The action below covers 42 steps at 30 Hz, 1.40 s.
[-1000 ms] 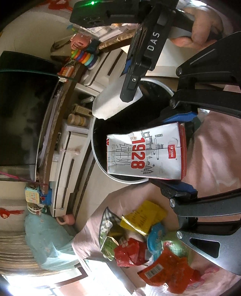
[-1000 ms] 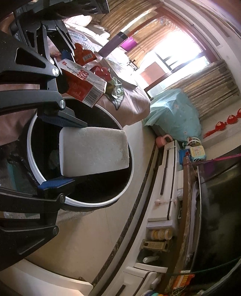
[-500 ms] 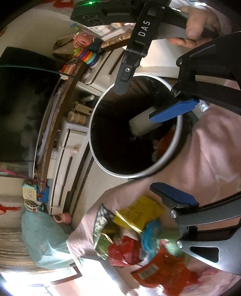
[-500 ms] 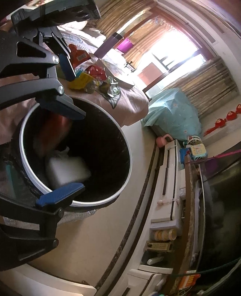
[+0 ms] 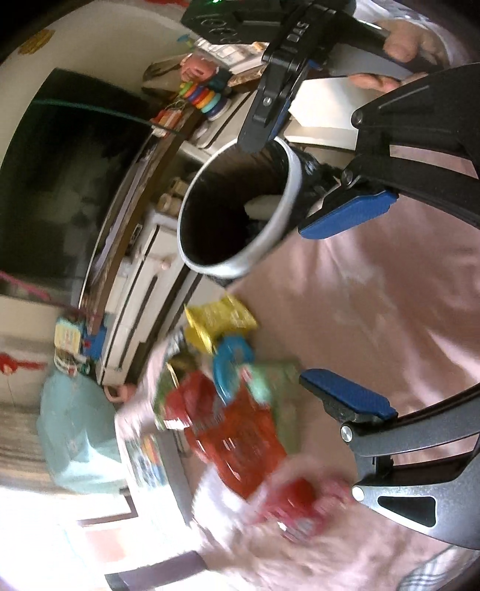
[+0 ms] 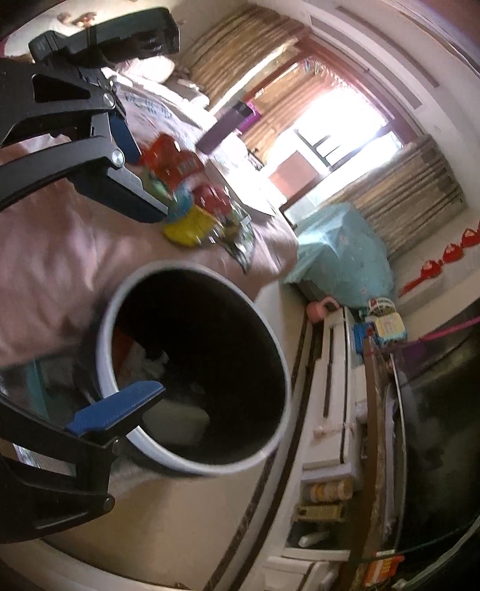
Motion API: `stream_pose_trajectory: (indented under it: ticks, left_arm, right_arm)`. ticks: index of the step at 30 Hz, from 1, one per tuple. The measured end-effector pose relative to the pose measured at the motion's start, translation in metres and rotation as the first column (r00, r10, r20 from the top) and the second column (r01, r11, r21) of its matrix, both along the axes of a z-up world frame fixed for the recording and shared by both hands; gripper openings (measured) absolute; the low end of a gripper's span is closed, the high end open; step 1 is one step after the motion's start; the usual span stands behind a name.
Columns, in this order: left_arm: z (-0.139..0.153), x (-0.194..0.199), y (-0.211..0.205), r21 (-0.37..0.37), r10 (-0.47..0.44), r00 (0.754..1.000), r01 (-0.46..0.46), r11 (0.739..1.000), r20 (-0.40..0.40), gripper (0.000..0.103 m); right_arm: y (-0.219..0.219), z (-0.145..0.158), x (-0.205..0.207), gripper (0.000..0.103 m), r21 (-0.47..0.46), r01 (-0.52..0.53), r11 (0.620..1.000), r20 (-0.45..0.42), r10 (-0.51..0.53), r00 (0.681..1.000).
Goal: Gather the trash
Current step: 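Open both tools to drop the sponge and carton into the bin, then grasp the orange wrapper with the left tool while the right tool grasps the yellow wrapper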
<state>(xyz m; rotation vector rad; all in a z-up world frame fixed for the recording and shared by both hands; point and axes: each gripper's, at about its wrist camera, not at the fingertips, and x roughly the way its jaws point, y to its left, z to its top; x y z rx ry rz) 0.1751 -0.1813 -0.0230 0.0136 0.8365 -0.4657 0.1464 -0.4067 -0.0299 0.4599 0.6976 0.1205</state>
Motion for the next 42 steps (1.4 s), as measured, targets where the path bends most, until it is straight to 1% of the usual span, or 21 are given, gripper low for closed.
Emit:
stream_pose_trajectory:
  ticks: [2,9,11,15,24,30,33,35,38,42]
  left_arm:
    - [-0.002,-0.004,0.013,-0.001,0.027,1.000,-0.027,1.000,0.001,0.075]
    - [-0.009,-0.012,0.058,-0.018,0.111,0.994,-0.111,0.994,-0.011,0.075]
    - [-0.011,-0.012,0.068,-0.021,0.129,0.992,-0.129,0.991,-0.015,0.075]
    - [-0.014,-0.012,0.087,-0.029,0.159,0.987,-0.159,0.987,-0.023,0.075]
    - [-0.016,-0.001,0.103,-0.049,0.184,0.982,-0.185,0.981,-0.038,0.075]
    - [-0.011,0.016,0.103,-0.046,0.186,0.982,-0.187,0.981,-0.026,0.074]
    - [-0.008,0.028,0.101,-0.050,0.187,0.982,-0.188,0.981,-0.022,0.074]
    - [-0.007,0.038,0.099,-0.050,0.186,0.982,-0.187,0.981,-0.026,0.074]
    - [-0.005,0.049,0.097,-0.058,0.184,0.982,-0.186,0.981,-0.030,0.074]
    - [-0.007,0.061,0.089,-0.050,0.173,0.984,-0.174,0.983,-0.032,0.074]
  right_arm:
    - [0.013,-0.002,-0.002,0.093,0.025,-0.021,0.999,-0.003,0.021,1.000]
    - [0.053,-0.014,-0.005,0.093,0.056,-0.083,0.995,-0.001,0.083,0.997]
    - [0.066,-0.015,-0.005,0.093,0.036,-0.108,0.994,0.015,0.107,0.994]
    - [0.089,-0.016,-0.005,0.093,-0.035,-0.142,0.989,0.030,0.143,0.989]
    - [0.111,-0.016,0.009,0.092,-0.138,-0.185,0.973,0.032,0.191,0.981]
    - [0.112,-0.016,0.026,0.082,-0.169,-0.202,0.965,0.021,0.209,0.978]
    - [0.111,-0.014,0.038,0.075,-0.191,-0.207,0.959,0.018,0.215,0.977]
    - [0.110,-0.012,0.046,0.066,-0.206,-0.211,0.956,0.015,0.219,0.976]
    - [0.110,-0.010,0.060,0.059,-0.224,-0.219,0.950,0.006,0.226,0.974]
    - [0.106,-0.009,0.081,0.058,-0.226,-0.232,0.946,0.001,0.239,0.971]
